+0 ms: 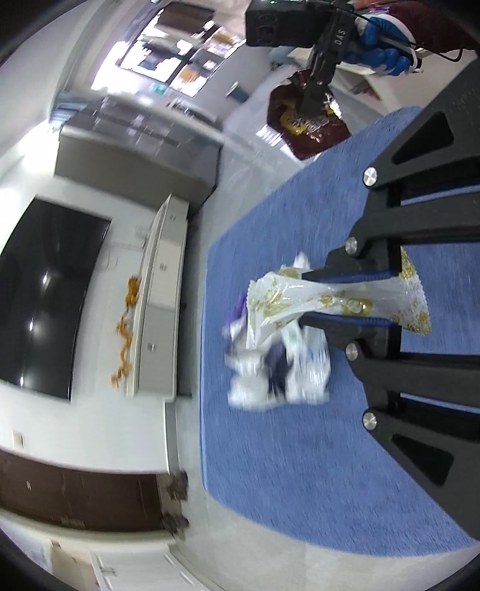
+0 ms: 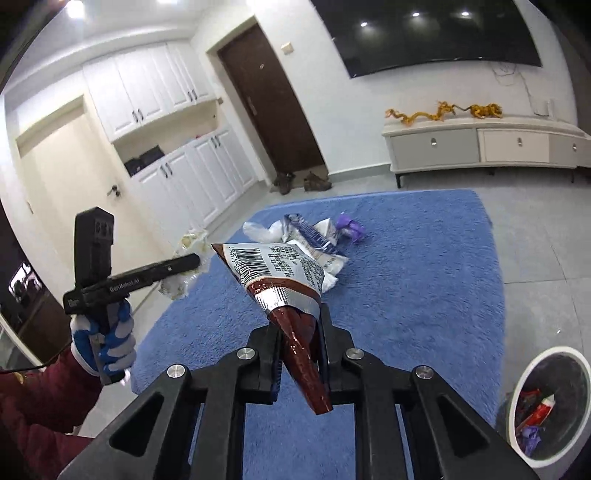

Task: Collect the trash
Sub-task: 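Carry the white-gold and brown wrappers over the trash bin with both tools, then open both tools to drop the wrappers into the bin, then move both open tools back toward the trash pile on the rug, then grasp a clear plastic bag with the left tool while the right tool grasps a white tissue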

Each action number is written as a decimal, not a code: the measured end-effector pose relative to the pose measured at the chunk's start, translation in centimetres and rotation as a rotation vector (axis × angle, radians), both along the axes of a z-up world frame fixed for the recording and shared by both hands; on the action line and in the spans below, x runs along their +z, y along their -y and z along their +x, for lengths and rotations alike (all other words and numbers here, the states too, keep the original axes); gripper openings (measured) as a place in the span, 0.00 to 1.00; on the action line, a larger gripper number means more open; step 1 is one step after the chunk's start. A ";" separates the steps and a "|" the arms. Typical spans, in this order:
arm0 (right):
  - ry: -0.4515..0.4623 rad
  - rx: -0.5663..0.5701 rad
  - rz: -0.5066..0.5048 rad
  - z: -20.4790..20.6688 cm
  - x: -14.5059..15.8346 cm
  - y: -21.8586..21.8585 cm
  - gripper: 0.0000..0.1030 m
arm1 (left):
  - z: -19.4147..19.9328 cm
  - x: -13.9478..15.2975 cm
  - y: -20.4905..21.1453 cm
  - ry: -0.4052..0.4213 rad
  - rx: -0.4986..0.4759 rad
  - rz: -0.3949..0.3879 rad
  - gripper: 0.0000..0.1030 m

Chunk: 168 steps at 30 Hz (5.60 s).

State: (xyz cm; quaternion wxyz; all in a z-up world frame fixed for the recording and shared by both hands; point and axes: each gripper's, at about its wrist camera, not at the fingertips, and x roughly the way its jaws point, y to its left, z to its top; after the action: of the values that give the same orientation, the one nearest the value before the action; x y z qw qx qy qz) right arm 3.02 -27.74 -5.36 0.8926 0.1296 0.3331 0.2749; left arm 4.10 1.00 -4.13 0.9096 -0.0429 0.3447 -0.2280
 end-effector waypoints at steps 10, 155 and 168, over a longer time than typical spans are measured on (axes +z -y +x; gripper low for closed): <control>-0.030 -0.292 0.017 -3.8 -2.2 11.8 0.14 | 1.9 -0.2 15.1 -0.026 -0.278 0.067 0.13; -0.053 0.151 -0.173 12.2 -4.9 -11.1 0.04 | 8.5 -1.6 -5.6 0.028 0.180 0.091 0.09; 0.144 -0.019 -0.150 3.5 4.7 -4.2 0.04 | 2.5 5.1 -2.7 0.175 0.111 0.078 0.09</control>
State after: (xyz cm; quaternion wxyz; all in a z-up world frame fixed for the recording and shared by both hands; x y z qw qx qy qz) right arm 6.49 -23.49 -0.70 0.9240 0.0455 0.2862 0.2496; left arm 6.58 3.72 0.95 0.9484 -0.0065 0.2696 -0.1666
